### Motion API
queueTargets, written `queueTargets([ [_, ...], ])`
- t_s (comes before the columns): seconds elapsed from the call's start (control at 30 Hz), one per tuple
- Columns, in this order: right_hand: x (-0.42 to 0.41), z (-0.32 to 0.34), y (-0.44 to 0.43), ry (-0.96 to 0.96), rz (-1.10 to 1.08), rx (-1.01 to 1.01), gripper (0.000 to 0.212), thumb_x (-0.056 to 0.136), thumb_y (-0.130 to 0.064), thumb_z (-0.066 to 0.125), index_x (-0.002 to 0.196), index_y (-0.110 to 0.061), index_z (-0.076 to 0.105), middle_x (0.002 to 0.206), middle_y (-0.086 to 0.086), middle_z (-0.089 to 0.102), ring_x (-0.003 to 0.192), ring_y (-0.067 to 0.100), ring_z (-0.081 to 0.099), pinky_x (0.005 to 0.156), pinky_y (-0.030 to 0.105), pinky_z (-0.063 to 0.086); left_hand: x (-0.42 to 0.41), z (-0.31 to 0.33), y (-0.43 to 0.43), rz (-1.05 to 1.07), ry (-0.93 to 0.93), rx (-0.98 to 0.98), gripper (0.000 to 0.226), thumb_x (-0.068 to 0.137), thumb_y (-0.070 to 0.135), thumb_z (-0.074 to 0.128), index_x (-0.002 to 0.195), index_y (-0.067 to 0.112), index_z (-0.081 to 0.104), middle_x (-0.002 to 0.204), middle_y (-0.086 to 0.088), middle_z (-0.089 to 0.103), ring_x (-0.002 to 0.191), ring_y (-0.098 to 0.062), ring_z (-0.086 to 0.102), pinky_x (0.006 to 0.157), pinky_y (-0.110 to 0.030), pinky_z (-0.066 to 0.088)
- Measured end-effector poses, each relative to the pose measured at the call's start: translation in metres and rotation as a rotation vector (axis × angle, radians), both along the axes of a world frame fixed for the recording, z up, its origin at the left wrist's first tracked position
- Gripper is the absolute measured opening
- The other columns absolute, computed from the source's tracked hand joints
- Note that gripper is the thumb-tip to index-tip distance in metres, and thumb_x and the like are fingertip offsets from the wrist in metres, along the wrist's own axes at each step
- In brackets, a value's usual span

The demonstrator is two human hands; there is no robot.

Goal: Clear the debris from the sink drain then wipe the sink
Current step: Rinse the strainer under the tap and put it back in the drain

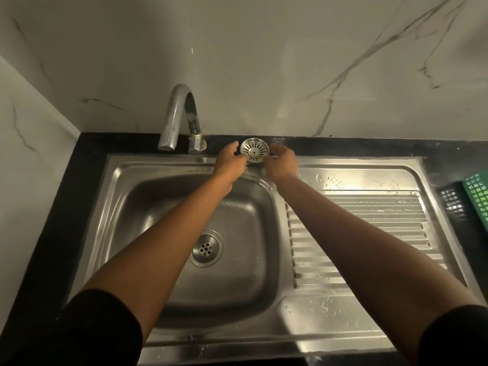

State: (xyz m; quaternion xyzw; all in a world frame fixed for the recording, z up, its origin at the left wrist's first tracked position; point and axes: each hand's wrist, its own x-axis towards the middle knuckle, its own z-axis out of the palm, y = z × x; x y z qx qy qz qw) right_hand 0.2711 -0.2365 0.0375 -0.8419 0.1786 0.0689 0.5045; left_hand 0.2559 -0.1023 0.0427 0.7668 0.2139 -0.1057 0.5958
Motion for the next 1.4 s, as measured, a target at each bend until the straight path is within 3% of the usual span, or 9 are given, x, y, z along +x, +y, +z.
queueTargets([
  [0.2,0.001,-0.002,0.001,0.001,0.055,-0.028,0.039,0.092,-0.003,0.062,0.128,-0.014,0.071,0.121,0.004,0.076,0.109,0.021,0.071,0.087,0.027,0.055,0.001,-0.006,-0.006,0.006,-0.017,-0.027,0.052,0.099,0.001,0.051,0.151,0.007,0.053,0.146,-0.006,0.063,0.131,-0.028,0.062,0.112,-0.052,0.052],
  [0.3,-0.005,0.000,-0.002,-0.035,0.013,0.005,0.034,0.088,0.000,0.066,0.120,-0.011,0.074,0.114,0.005,0.077,0.103,0.020,0.072,0.085,0.027,0.056,-0.006,-0.006,-0.001,0.048,-0.041,-0.059,0.030,0.098,0.001,0.054,0.110,0.023,0.070,0.107,0.010,0.066,0.114,-0.021,0.064,0.108,-0.055,0.053],
  [0.47,-0.025,0.004,0.002,-0.086,-0.013,0.110,0.029,0.086,-0.002,0.073,0.114,-0.009,0.075,0.104,0.006,0.077,0.097,0.025,0.074,0.089,0.043,0.062,-0.025,0.001,0.022,0.116,-0.131,-0.069,0.045,0.102,0.005,0.060,0.147,0.005,0.057,0.143,-0.012,0.067,0.126,-0.024,0.067,0.109,-0.046,0.056],
  [0.63,-0.056,0.009,0.018,-0.063,0.060,0.212,0.018,0.087,-0.003,0.073,0.100,-0.012,0.080,0.086,0.005,0.079,0.068,0.012,0.071,0.062,0.026,0.057,-0.055,0.008,0.054,0.157,-0.223,-0.133,0.031,0.102,0.005,0.064,0.132,0.002,0.068,0.125,-0.013,0.074,0.109,-0.024,0.075,0.085,-0.029,0.065],
  [0.9,-0.106,0.021,0.047,-0.058,0.109,0.385,0.012,0.090,-0.003,0.074,0.093,-0.014,0.078,0.082,0.001,0.080,0.070,0.011,0.076,0.064,0.022,0.059,-0.069,0.016,0.102,0.361,-0.277,0.044,0.024,0.086,0.034,0.085,0.099,0.016,0.075,0.091,-0.004,0.080,0.083,-0.024,0.079,0.080,-0.046,0.067],
  [1.0,-0.116,0.026,0.054,-0.067,0.100,0.401,0.012,0.091,-0.003,0.074,0.098,-0.011,0.078,0.085,0.001,0.081,0.072,0.011,0.076,0.066,0.025,0.061,-0.054,0.022,0.110,0.289,-0.310,0.138,0.032,0.076,0.049,0.083,0.066,0.028,0.062,0.068,0.009,0.068,0.069,-0.022,0.071,0.072,-0.045,0.062],
  [1.13,-0.121,0.031,0.061,-0.084,0.103,0.383,0.010,0.091,-0.006,0.075,0.099,-0.013,0.078,0.086,0.000,0.081,0.073,0.011,0.076,0.067,0.026,0.061,-0.034,0.019,0.117,0.266,-0.269,0.166,0.035,0.069,0.058,0.079,0.068,0.024,0.070,0.070,-0.008,0.076,0.064,-0.030,0.073,0.070,-0.051,0.065],
  [1.27,-0.119,0.037,0.066,-0.114,0.116,0.383,0.012,0.091,-0.007,0.075,0.093,-0.019,0.078,0.084,-0.001,0.081,0.074,0.011,0.077,0.068,0.025,0.061,-0.027,0.015,0.122,0.267,-0.228,0.184,0.035,0.071,0.053,0.083,0.060,0.024,0.068,0.065,-0.010,0.076,0.056,-0.029,0.073,0.061,-0.049,0.065],
  [1.4,-0.118,0.041,0.071,-0.105,0.105,0.399,0.011,0.091,-0.006,0.075,0.094,-0.016,0.078,0.083,0.000,0.081,0.073,0.009,0.076,0.066,0.023,0.058,-0.025,0.008,0.130,0.303,-0.160,0.057,0.028,0.084,0.023,0.084,0.061,0.022,0.067,0.065,-0.011,0.073,0.063,-0.026,0.068,0.070,-0.048,0.063],
])
